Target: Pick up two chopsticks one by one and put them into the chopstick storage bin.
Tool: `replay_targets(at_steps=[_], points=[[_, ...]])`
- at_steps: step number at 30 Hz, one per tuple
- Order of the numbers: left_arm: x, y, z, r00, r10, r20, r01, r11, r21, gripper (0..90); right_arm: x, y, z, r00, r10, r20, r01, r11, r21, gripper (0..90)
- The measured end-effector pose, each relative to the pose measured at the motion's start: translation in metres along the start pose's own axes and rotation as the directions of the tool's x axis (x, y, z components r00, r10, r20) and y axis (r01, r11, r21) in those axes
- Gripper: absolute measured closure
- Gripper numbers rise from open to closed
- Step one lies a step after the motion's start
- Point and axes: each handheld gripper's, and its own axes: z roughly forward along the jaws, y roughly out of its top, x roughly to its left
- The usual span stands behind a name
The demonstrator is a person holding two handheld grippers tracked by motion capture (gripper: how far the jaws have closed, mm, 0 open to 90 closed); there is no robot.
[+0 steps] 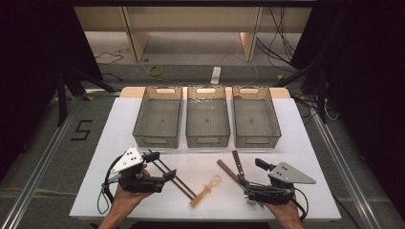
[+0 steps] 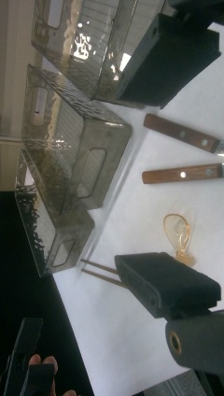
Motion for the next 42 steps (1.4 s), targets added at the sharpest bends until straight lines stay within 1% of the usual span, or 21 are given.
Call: replay_targets(at_steps=[2,5,12,15,17,18,20,22,23,24,26,29,31,32,35,37,38,39,40,41,42], points=[[0.001,0.002,-0.001,0.9998,0.022,-0.001,-0.022,0.9997,0.010,11.7,0.000,0.000,0.000,1.0000,0.001,-0.001,-0.001,1.000,-0.001,18.4],[0.003,0.002,0.001,0.9999,0.007,0.011,-0.007,0.9999,0.016,12.0,0.000,0.000,0.000,1.0000,0.003,0.001,-0.003,1.000,0.001,18.5],[0.004,0.004,0.004,0.9994,0.035,0.002,-0.035,0.9986,0.040,12.1,0.000,0.000,0.000,1.0000,0.004,0.001,-0.004,1.000,0.000,18.7],[0.006,0.011,0.004,0.9963,0.086,-0.010,-0.084,0.9922,0.092,12.1,-0.001,-0.001,0.001,1.0000,0.007,0.000,-0.007,1.000,0.006,18.6],[0.009,0.018,0.006,0.9929,0.119,-0.001,-0.117,0.9813,0.152,12.6,-0.002,-0.001,0.001,1.0000,0.007,0.002,-0.007,1.000,0.007,18.7],[0.011,0.022,0.008,0.9888,0.149,-0.003,-0.145,0.9697,0.196,12.8,-0.002,-0.001,0.001,1.0000,0.009,0.004,-0.009,1.000,0.009,18.7],[0.013,0.030,0.014,0.9774,0.206,-0.045,-0.185,0.9383,0.292,14.8,-0.004,-0.001,0.000,0.9999,0.016,0.007,-0.016,1.000,0.011,18.7],[0.015,0.037,0.022,0.9699,0.243,-0.010,-0.220,0.8918,0.395,14.9,-0.004,-0.001,0.000,0.9999,0.014,0.010,-0.014,1.000,0.012,18.8],[0.015,0.039,0.025,0.9599,0.280,0.003,-0.254,0.8643,0.434,14.9,-0.004,-0.001,0.001,0.9998,0.016,0.012,-0.016,1.000,0.013,18.9],[0.015,0.041,0.029,0.9512,0.308,0.010,-0.278,0.8412,0.464,15.2,-0.005,-0.001,0.001,0.9998,0.015,0.013,-0.015,1.000,0.017,18.9],[0.015,0.043,0.039,0.9448,0.322,0.059,-0.306,0.8059,0.507,15.4,-0.005,-0.002,0.002,0.9998,0.019,0.011,-0.019,1.000,0.021,18.9],[0.018,0.040,0.048,0.9394,0.331,0.089,-0.325,0.7779,0.538,15.6,-0.006,-0.002,0.002,0.9997,0.021,0.012,-0.021,1.000,0.019,19.1],[0.020,0.034,0.053,0.9333,0.339,0.118,-0.343,0.7416,0.577,15.6,-0.006,-0.002,0.002,0.9998,0.017,0.012,-0.017,1.000,0.022,19.1],[0.021,0.030,0.055,0.9320,0.340,0.126,-0.346,0.7307,0.588,15.6,-0.007,-0.002,0.002,0.9998,0.016,0.012,-0.016,1.000,0.023,19.1],[0.023,0.023,0.061,0.9307,0.330,0.159,-0.356,0.7179,0.598,15.8,-0.007,-0.003,0.002,0.9997,0.021,0.010,-0.021,0.999,0.027,19.1],[0.025,0.018,0.065,0.9233,0.344,0.170,-0.371,0.6886,0.623,16.4,-0.007,-0.003,0.003,0.9998,0.020,0.008,-0.020,0.999,0.028,19.1],[0.027,0.016,0.068,0.9177,0.350,0.187,-0.384,0.6658,0.639,16.8,-0.006,-0.002,0.003,0.9998,0.019,0.008,-0.020,0.999,0.030,19.1],[0.027,0.014,0.069,0.9157,0.351,0.196,-0.390,0.6556,0.647,17.0,-0.006,-0.002,0.003,0.9998,0.020,0.009,-0.020,0.999,0.029,19.2],[0.027,0.012,0.071,0.9097,0.358,0.210,-0.403,0.6418,0.652,17.3,-0.006,-0.002,0.003,0.9998,0.019,0.009,-0.019,0.999,0.030,19.2],[0.027,0.011,0.072,0.9070,0.360,0.218,-0.410,0.6352,0.655,17.8,-0.006,-0.002,0.003,0.9999,0.015,0.008,-0.015,0.999,0.032,19.2],[0.028,0.010,0.073,0.9028,0.364,0.230,-0.419,0.6242,0.659,18.3,-0.006,-0.002,0.003,0.9999,0.014,0.008,-0.015,0.999,0.034,19.2]])
